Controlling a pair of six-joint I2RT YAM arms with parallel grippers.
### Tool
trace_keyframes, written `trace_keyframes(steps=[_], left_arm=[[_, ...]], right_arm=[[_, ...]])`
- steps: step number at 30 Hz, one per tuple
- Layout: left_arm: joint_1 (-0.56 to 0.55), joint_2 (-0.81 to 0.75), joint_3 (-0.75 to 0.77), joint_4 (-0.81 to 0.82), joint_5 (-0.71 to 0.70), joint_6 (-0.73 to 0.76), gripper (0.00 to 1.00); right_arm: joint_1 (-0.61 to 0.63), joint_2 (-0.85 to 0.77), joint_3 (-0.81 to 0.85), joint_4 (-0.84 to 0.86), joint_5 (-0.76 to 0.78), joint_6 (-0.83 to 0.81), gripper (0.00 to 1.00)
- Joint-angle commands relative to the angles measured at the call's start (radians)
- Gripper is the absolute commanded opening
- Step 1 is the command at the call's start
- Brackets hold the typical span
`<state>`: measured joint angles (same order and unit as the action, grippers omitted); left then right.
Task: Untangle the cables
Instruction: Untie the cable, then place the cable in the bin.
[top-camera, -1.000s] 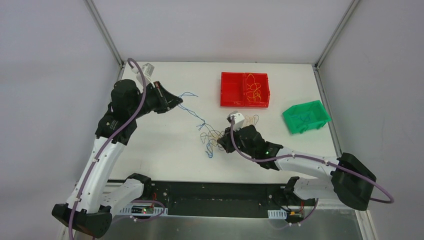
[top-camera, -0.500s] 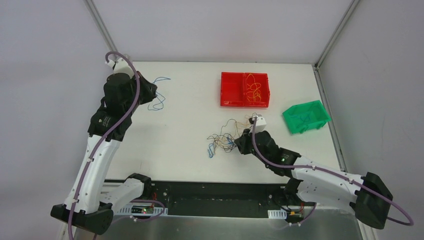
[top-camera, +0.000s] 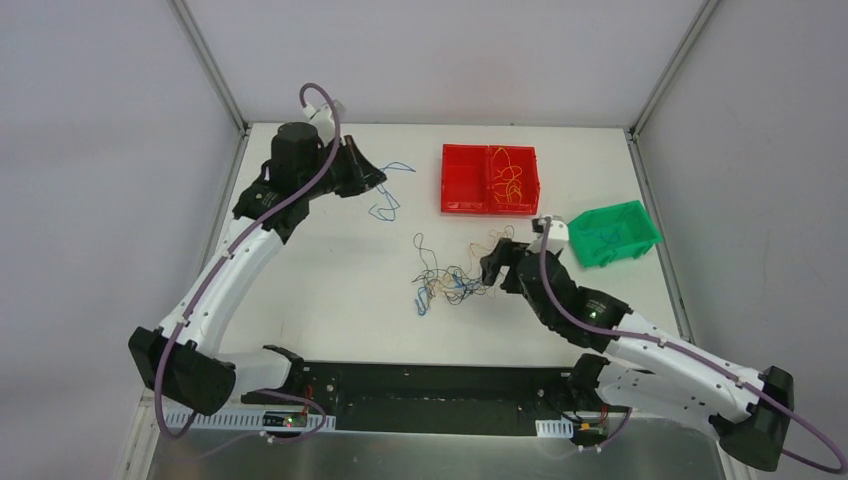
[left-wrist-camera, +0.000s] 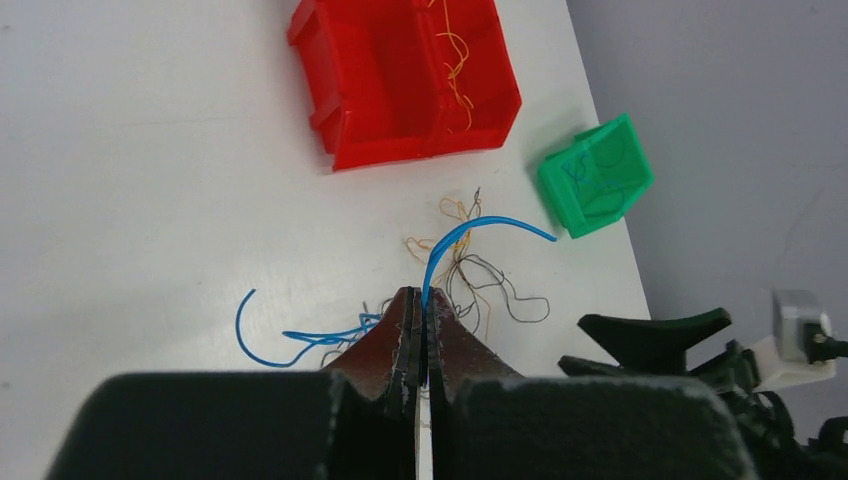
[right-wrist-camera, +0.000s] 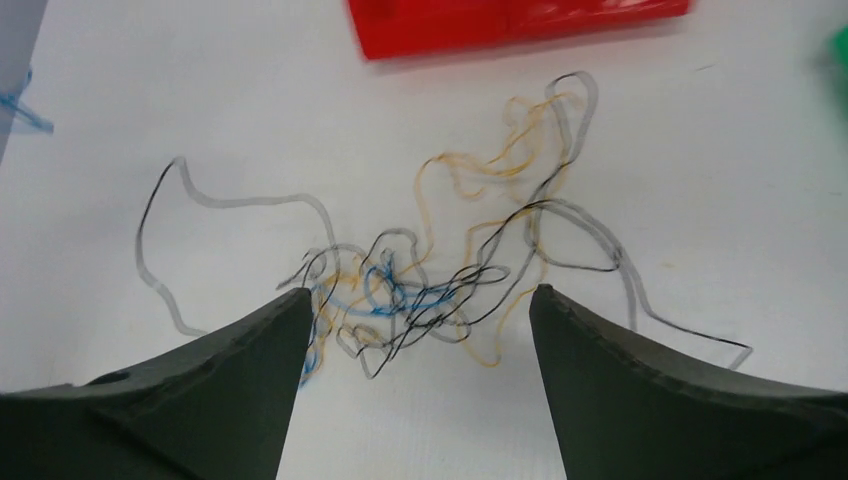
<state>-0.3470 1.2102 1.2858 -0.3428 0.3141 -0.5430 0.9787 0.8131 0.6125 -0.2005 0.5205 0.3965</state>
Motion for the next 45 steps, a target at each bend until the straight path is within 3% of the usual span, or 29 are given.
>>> trace_keyframes(steps=[1,7,10,14,20,26,29,34,35,37,39,40,42,45], left_arm=[[-0.056,0.094,0.044,0.179,0.005,-0.037,0.00],[-0.154,0.311,0.211,0.280,0.071,-0.084,0.00],[-0.210,0.437,0.309,0.336,0.097,-0.108,0.00],[-0.285,0.675,0.506,0.441,0.172,-0.187,0.00],[-0.400,1.011,0.841,0.584,0.230,-0.342,0.00],[-0.505,1.324,1.177,0.716,0.160,-0.508,0.00],[-0.541,1.437,1.266,0.764,0.089,-0.560,0.00],[-0.569,1.527,1.280,0.773,0.001,-0.590,0.00],[-0.573,1.538,1.281,0.768,-0.010,-0.589,0.04],[-0.580,1.545,1.280,0.731,-0.028,-0.570,0.22],[-0.582,1.528,1.277,0.663,-0.041,-0.535,0.50],[-0.582,1.509,1.265,0.642,-0.052,-0.514,0.59],[-0.582,1.470,1.234,0.637,-0.046,-0.470,0.68],[-0.581,1.414,1.219,0.590,-0.024,-0.415,0.73]], right_arm=[[-0.043,-0.037,0.139,-0.367,0.446,0.247,0.84],[-0.146,-0.035,0.244,-0.646,0.538,0.406,0.87],[-0.183,-0.017,0.298,-0.772,0.563,0.458,0.96],[-0.221,0.001,0.396,-0.915,0.625,0.517,0.97],[-0.248,-0.055,0.473,-0.906,0.728,0.447,0.97],[-0.282,-0.083,0.523,-0.799,0.783,0.265,0.97],[-0.299,-0.097,0.530,-0.744,0.782,0.195,0.96],[-0.325,-0.126,0.527,-0.681,0.765,0.122,0.96],[-0.330,-0.129,0.523,-0.670,0.760,0.111,0.96],[-0.339,-0.133,0.518,-0.663,0.747,0.103,0.96],[-0.350,-0.131,0.515,-0.663,0.728,0.104,0.96],[-0.355,-0.128,0.515,-0.663,0.716,0.106,0.96],[-0.366,-0.120,0.512,-0.663,0.693,0.108,0.96],[-0.386,-0.107,0.512,-0.662,0.657,0.109,0.96]])
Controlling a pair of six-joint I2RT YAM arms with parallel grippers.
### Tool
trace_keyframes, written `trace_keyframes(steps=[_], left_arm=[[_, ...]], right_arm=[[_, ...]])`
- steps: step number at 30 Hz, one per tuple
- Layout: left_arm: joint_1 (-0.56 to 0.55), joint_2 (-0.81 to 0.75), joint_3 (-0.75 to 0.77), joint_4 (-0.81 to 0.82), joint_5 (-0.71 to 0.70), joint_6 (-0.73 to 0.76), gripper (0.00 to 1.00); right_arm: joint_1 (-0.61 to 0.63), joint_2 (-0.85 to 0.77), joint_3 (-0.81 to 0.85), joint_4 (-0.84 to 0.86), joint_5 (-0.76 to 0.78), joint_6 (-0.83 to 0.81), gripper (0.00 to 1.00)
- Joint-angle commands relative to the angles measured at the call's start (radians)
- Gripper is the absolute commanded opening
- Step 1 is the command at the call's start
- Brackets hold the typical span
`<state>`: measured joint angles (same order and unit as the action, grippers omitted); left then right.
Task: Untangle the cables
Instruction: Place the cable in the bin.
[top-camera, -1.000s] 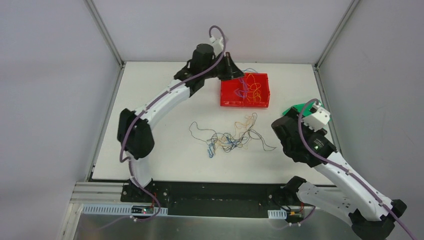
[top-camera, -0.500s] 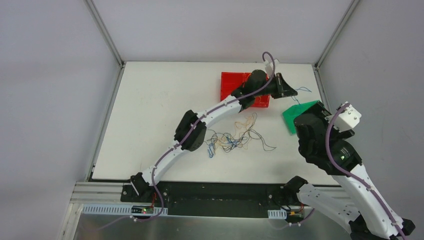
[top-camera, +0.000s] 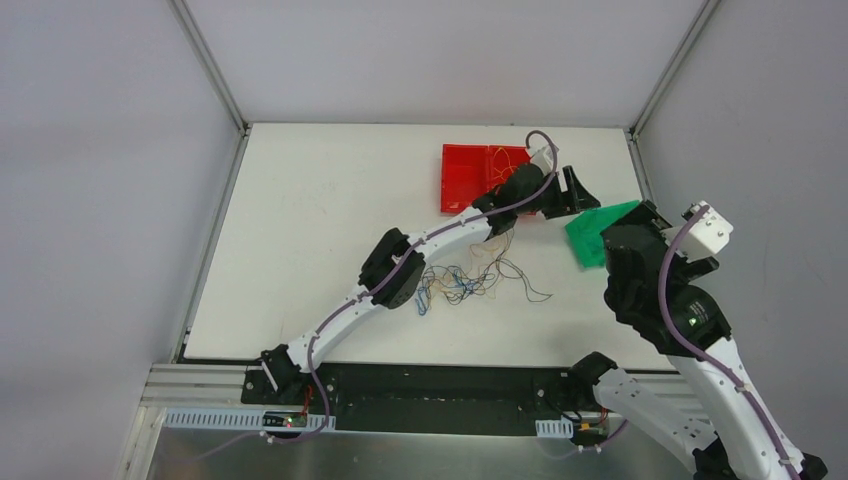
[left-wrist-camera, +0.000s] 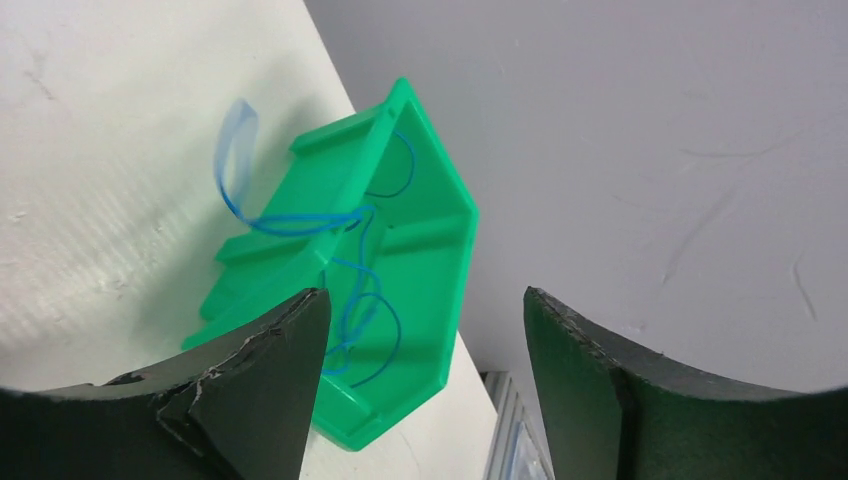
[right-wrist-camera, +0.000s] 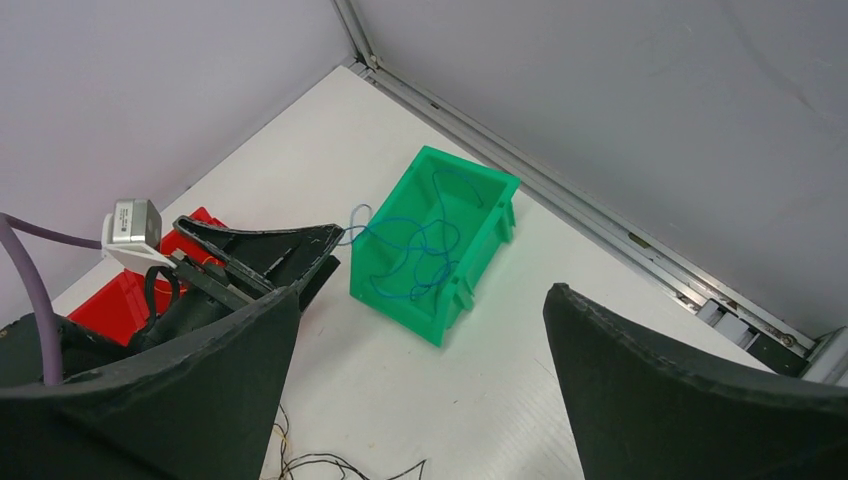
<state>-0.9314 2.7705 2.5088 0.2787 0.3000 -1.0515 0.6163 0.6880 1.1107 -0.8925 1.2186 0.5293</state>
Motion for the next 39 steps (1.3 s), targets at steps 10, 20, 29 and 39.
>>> trace_keyframes(steps=[10,20,29,39], left_arm=[[0.053,-0.676,-0.540,-0.171,0.042,0.339,0.84],[0.170,-1.297,-1.137,-0.351,-0.062,0.529,0.84],[0.188,-1.709,-1.420,-0.575,-0.217,0.631,0.86],[0.194,-2.019,-1.617,-0.718,-0.380,0.633,0.90]], right_arm=[[-0.166,0.106,0.003,0.027,-0.398,-0.028,0.95],[-0.502,0.452,0.133,0.066,-0.833,-0.101,0.87],[-0.593,0.861,0.392,0.024,-0.794,-0.064,0.91],[-0.677,1.157,0.644,-0.110,-0.826,0.165,0.83]])
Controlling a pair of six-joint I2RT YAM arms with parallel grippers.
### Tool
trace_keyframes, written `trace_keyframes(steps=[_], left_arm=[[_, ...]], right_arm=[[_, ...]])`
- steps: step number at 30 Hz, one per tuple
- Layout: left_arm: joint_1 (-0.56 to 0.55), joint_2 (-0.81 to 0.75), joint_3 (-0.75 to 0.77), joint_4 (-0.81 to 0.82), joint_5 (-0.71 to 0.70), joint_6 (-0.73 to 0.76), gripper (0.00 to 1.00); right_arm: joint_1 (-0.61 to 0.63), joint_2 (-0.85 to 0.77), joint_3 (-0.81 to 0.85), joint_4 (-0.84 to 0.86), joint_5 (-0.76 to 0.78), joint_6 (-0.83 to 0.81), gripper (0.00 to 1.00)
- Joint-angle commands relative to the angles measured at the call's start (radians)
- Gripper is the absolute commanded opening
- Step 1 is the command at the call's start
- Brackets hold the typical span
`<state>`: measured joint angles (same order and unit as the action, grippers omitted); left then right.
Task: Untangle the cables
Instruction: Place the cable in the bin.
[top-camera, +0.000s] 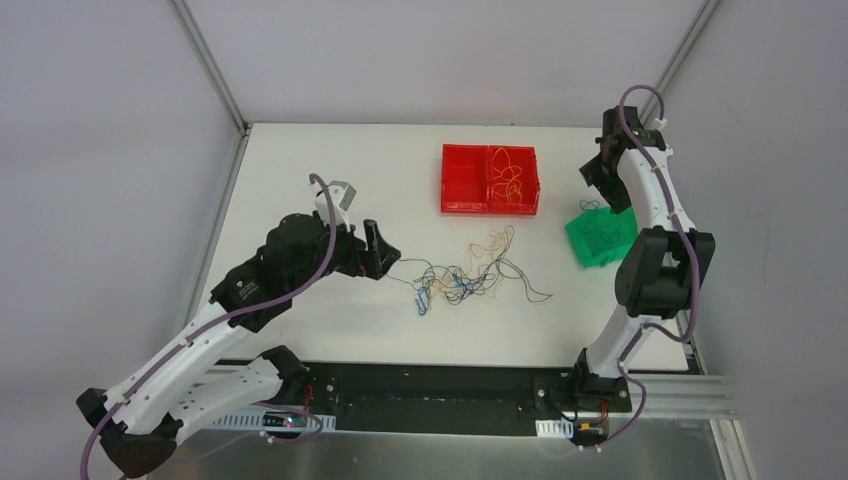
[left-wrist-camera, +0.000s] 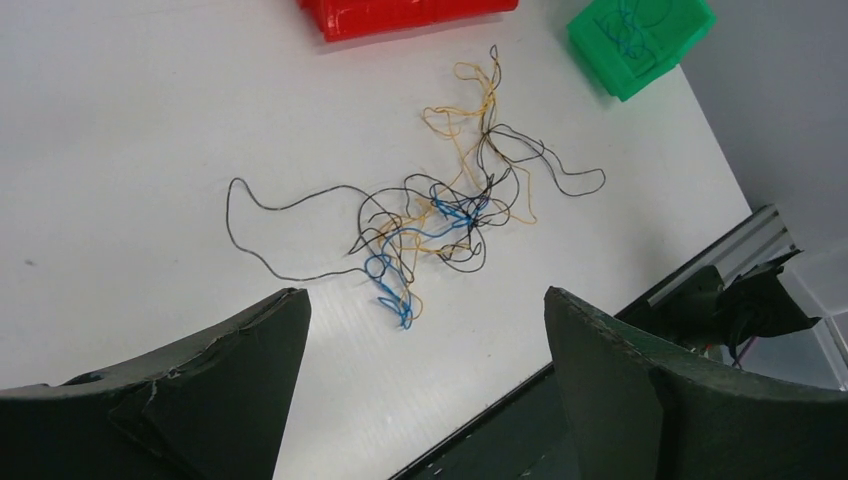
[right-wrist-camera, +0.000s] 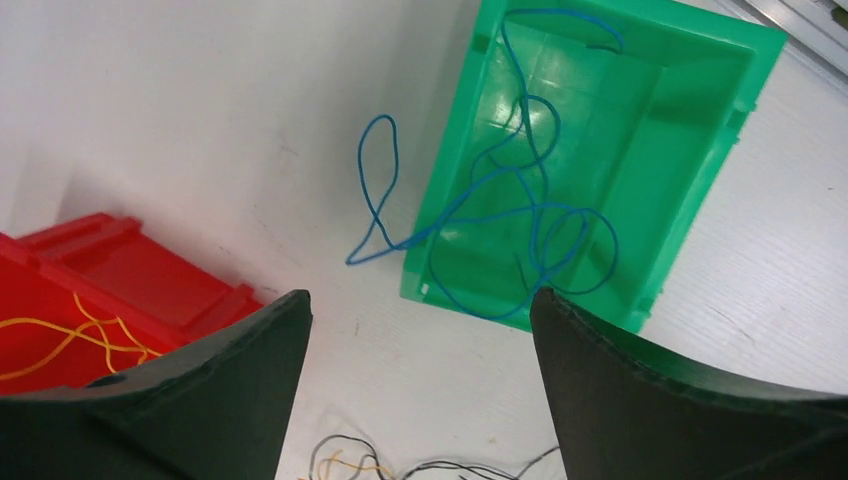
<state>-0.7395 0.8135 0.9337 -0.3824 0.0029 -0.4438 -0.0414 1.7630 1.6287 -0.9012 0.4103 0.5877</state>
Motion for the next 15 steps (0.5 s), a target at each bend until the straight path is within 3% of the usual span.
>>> trace_keyframes(steps=[1,11,15], left_arm=[[0.004,-0.073,-0.048,-0.066,-0.090,0.026,0.90],[0.004,-0.077,-0.067,-0.096,-0.110,0.044,0.90],[0.003,-0.063,-0.064,-0.098,-0.112,0.058,0.90]], right_arm=[[-0.025,0.101,0.143,-0.102,-0.035,0.117,0.83],[-0.051,0.186,0.123,-0.052,-0.093,0.177,0.74],[-0.051,0.141,0.038,0.004,-0.091,0.186,0.62]])
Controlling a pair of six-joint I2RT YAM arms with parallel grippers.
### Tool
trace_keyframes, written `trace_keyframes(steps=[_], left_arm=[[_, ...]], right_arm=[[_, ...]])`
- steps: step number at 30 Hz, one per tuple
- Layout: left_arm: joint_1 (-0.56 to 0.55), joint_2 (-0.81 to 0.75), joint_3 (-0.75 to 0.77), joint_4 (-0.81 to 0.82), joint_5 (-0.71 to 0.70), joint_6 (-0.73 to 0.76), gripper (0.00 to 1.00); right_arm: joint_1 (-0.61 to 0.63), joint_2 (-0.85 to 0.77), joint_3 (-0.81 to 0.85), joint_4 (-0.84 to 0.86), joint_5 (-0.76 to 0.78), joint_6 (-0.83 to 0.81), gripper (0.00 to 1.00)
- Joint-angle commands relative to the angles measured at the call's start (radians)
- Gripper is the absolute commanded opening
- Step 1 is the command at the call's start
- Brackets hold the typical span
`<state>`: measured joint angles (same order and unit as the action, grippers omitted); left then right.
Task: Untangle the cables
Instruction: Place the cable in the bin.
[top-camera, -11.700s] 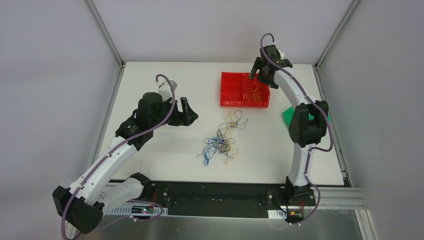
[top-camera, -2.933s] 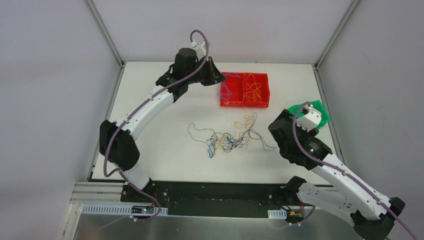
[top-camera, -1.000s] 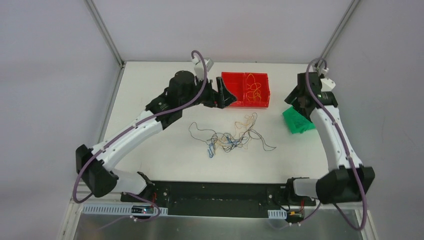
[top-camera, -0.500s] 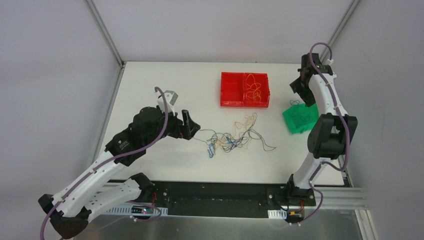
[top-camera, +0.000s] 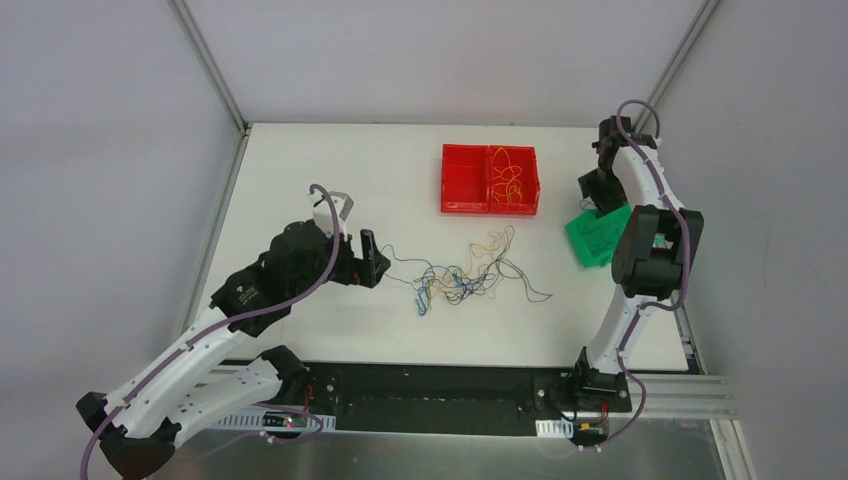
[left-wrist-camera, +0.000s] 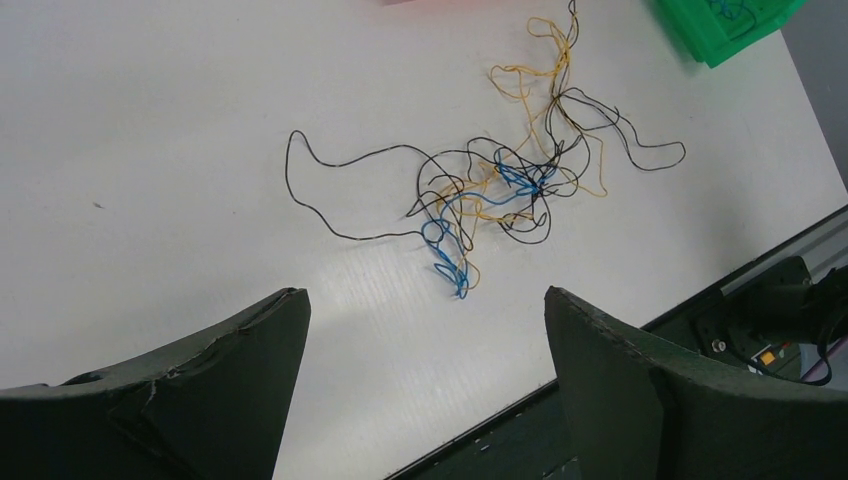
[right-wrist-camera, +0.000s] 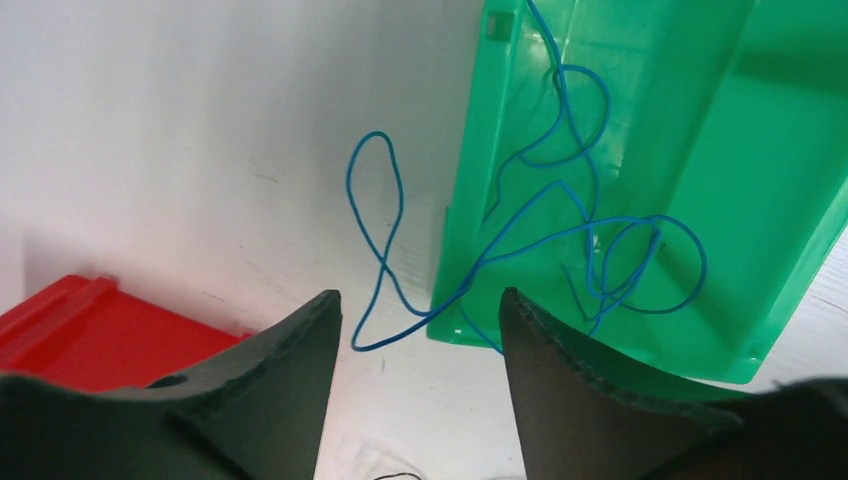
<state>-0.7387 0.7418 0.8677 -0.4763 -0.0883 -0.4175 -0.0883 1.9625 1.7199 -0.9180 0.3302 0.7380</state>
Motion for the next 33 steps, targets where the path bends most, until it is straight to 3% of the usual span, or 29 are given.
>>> trace_keyframes(steps=[1,8,11,26,33], left_arm=[[0.003,0.011,0.002,-0.004,-0.021,0.035,0.90],[0.003,0.045,0.011,-0.003,-0.015,0.040,0.90],[0.004,0.048,0.017,-0.004,-0.012,0.044,0.90],[0.005,0.037,0.025,-0.013,-0.008,0.054,0.90],[0.004,0.035,0.027,-0.015,-0.001,0.054,0.90]], right_arm=[[-0.004,-0.068,-0.066,0.021,-0.006,0.036,0.59],[-0.004,-0.141,-0.177,0.081,-0.021,0.035,0.30],[-0.005,-0.165,-0.182,0.081,-0.021,0.030,0.00],[-0.017,-0.329,-0.283,0.124,-0.004,0.038,0.01],[-0.007,-0.287,-0.320,0.140,-0.094,0.049,0.00]])
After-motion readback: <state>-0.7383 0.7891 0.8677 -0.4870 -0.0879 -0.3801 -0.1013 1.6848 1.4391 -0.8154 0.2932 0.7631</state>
